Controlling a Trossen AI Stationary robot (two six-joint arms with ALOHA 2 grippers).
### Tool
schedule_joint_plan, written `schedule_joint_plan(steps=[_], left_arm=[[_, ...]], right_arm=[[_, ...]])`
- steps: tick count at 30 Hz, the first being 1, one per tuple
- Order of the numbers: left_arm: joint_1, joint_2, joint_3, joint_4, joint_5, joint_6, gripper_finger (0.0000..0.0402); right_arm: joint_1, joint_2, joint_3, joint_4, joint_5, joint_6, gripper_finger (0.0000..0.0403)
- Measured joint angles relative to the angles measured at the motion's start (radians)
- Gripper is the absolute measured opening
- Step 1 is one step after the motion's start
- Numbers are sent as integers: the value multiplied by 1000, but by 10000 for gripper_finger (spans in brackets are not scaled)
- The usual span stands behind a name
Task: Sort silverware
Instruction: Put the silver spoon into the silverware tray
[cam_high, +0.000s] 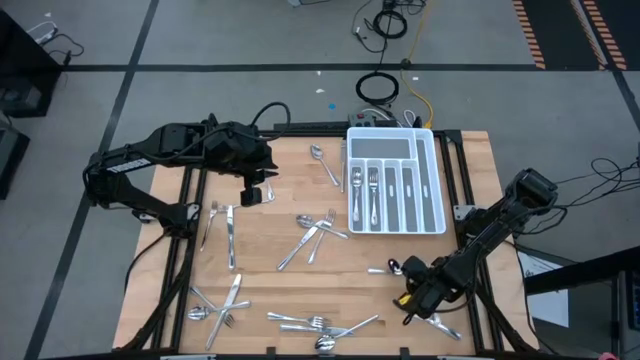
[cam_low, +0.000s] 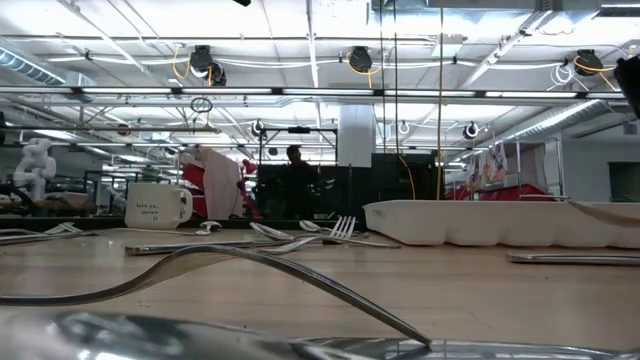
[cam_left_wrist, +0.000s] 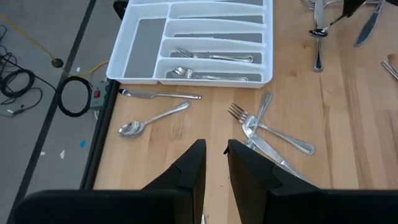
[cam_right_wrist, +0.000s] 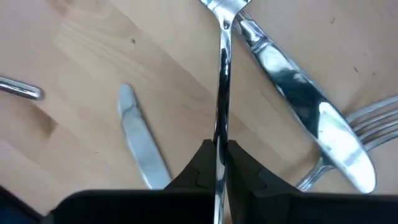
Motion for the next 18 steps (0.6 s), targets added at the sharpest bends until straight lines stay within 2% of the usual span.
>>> schedule_joint_plan(steps=[4,9,15,18], left_arm=[[0,0,0,-1,0,0,74],[0,0,0,-20,-9,18,74],[0,0,0,-21,-22,60,74],[0,0,0,-26,-23,86,74]], right_arm=[[-44,0,39,-18,49,3,0],[-169,-1,103,-81,82,-9,0],[-352,-2,165,-117,85,-193,0],[-448,-2,194,-115,137,-287,0]])
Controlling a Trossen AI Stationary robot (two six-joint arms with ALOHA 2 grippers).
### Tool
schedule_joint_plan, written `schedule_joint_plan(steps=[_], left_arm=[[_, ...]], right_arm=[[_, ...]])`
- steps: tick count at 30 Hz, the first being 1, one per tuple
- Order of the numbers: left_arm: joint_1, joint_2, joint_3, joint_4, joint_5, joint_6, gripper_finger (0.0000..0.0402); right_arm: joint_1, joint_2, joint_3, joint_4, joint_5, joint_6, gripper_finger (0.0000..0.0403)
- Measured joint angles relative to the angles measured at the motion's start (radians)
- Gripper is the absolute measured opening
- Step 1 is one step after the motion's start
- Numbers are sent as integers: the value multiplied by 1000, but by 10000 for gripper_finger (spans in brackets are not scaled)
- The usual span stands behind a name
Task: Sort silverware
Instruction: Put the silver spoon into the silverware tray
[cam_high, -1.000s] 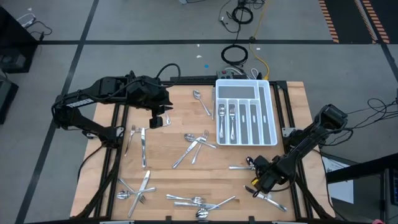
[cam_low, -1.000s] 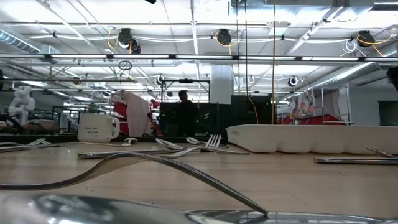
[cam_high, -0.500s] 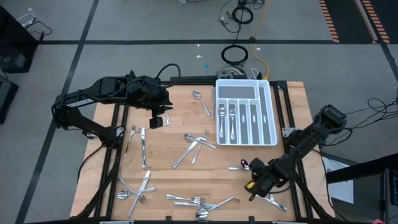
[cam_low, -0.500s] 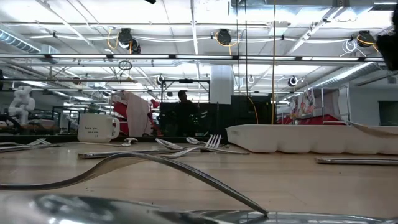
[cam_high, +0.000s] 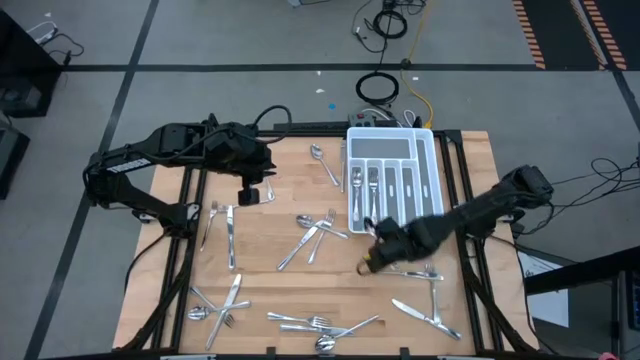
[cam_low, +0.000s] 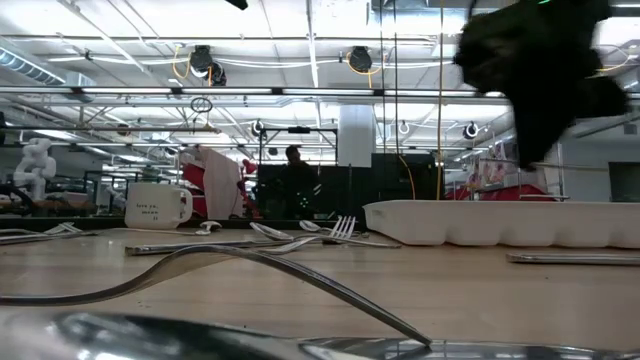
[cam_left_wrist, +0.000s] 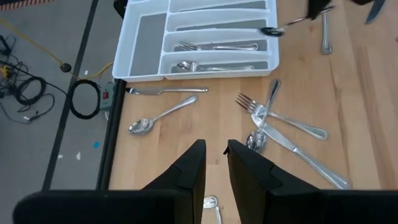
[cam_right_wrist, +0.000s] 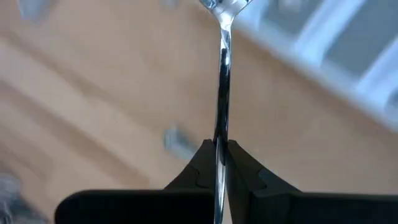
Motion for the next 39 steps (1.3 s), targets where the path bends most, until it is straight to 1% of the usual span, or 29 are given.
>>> schedule_joint_plan(steps=[5,8,13,18,22,28,39], left_arm=[[0,0,0,-1,-2,27,74],[0,0,0,-3,-2,46,74],[0,0,0,-4,-2,64,74],[0,0,0,-4,-2,64,74],[0,0,0,-4,-2,62,74],[0,0,0,-3,-2,62,74],[0,0,0,-3,-2,36,74]], right_arm=[[-159,0,42,6,49,-154,0],[-247,-1,44,42,69,-223,0],[-378,-1,44,139,74,-298,0],[-474,3,44,186,94,-333,0],[-504,28,44,209,111,-333,0],[-490,124,44,278,94,-299,0],[-469,235,43,259,96,-193,0]])
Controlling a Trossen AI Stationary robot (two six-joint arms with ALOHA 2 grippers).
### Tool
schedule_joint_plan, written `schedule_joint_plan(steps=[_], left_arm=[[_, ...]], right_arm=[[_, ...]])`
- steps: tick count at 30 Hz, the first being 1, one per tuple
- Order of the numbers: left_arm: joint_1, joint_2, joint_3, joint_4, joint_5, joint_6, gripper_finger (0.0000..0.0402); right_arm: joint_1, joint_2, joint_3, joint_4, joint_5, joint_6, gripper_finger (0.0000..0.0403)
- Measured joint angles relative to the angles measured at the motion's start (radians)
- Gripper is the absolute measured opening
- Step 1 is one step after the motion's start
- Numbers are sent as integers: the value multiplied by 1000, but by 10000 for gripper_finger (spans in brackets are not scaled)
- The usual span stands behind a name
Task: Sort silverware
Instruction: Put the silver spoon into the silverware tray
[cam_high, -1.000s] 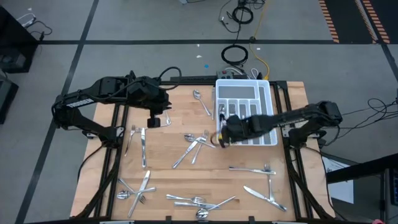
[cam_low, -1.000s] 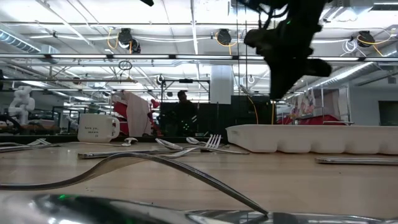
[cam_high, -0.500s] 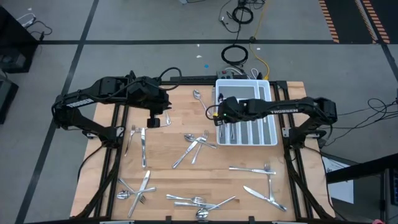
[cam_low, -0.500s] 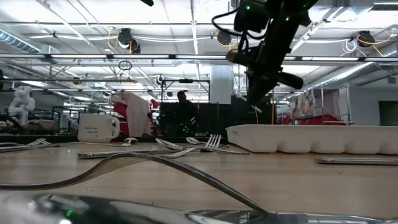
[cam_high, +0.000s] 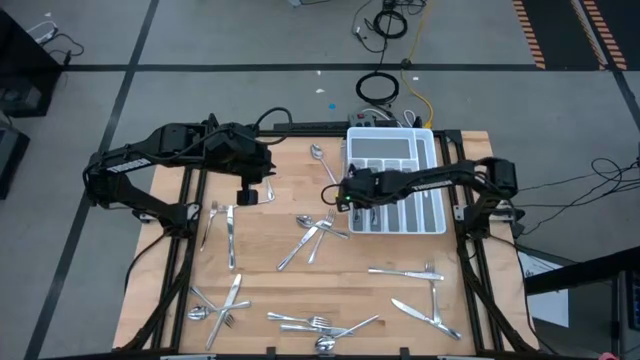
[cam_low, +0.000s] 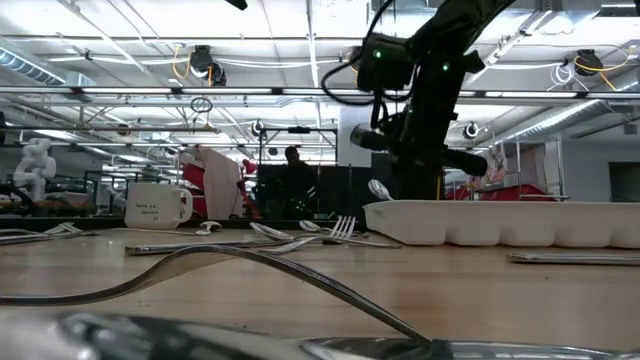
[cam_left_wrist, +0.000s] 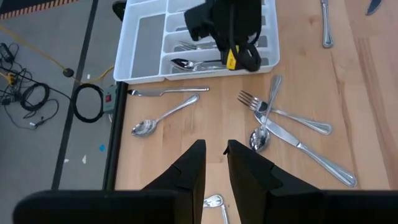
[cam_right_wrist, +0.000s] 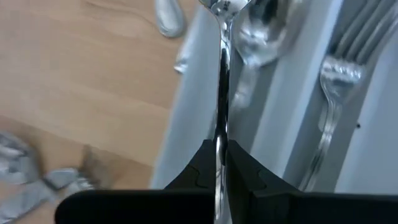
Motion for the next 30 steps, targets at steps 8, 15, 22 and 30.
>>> schedule_joint_plan(steps=[8,15,22,30], left_arm=[[0,0,0,0,0,0,74],[0,0,0,0,0,3,74],[0,0,0,0,0,4,74],[0,0,0,0,0,6,74]], right_arm=[[0,37,0,-3,0,10,0],[0,37,0,-4,-1,5,22],[0,37,0,-5,-3,-16,64],[0,23,-1,5,-27,-59,90]])
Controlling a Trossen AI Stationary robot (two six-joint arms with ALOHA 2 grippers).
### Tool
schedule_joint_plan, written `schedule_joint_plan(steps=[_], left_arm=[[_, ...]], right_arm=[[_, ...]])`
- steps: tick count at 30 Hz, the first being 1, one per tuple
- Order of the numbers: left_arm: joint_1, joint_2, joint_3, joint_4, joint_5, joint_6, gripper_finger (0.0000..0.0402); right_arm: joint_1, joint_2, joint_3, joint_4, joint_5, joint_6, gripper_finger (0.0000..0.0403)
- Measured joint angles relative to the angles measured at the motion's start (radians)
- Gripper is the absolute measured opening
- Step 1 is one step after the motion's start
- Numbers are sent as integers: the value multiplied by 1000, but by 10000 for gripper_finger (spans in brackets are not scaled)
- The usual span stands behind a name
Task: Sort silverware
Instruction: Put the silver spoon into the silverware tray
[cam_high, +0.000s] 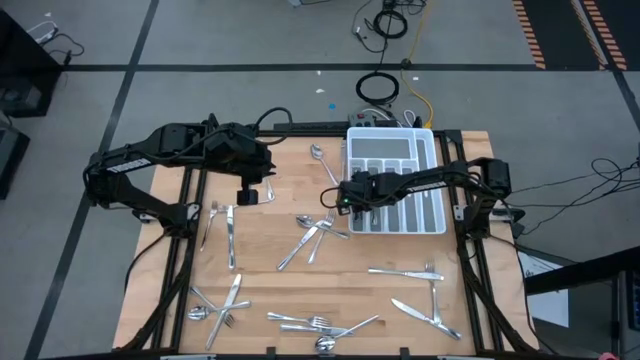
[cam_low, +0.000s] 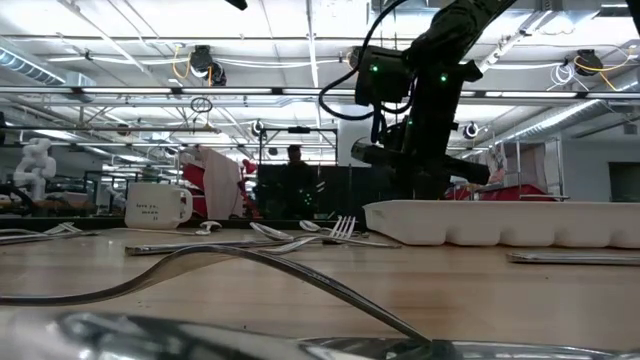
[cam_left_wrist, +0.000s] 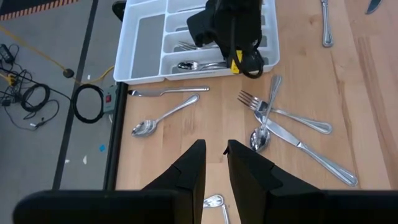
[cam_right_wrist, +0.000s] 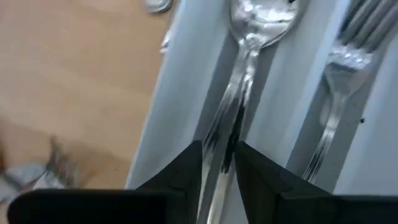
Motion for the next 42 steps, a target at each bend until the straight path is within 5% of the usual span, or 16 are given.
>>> schedule_joint_plan(steps=[7,16,22,27,36,42], left_arm=[[0,0,0,19,0,1,74],[0,0,0,27,4,-8,74],[-1,-3,0,-36,228,-42,74],[-5,-15,0,-74,262,-62,74],[-10,-50,0,-52,262,-59,74],[-10,-85,0,-72,263,-25,74]], right_arm=[[8,-129,87,2,-10,-285,100],[172,-269,142,-249,-211,-539,123],[377,-233,141,-259,-267,-636,161],[502,-175,141,-157,-264,-775,188],[551,-80,140,43,-369,-758,195],[563,4,141,242,-395,-593,195]])
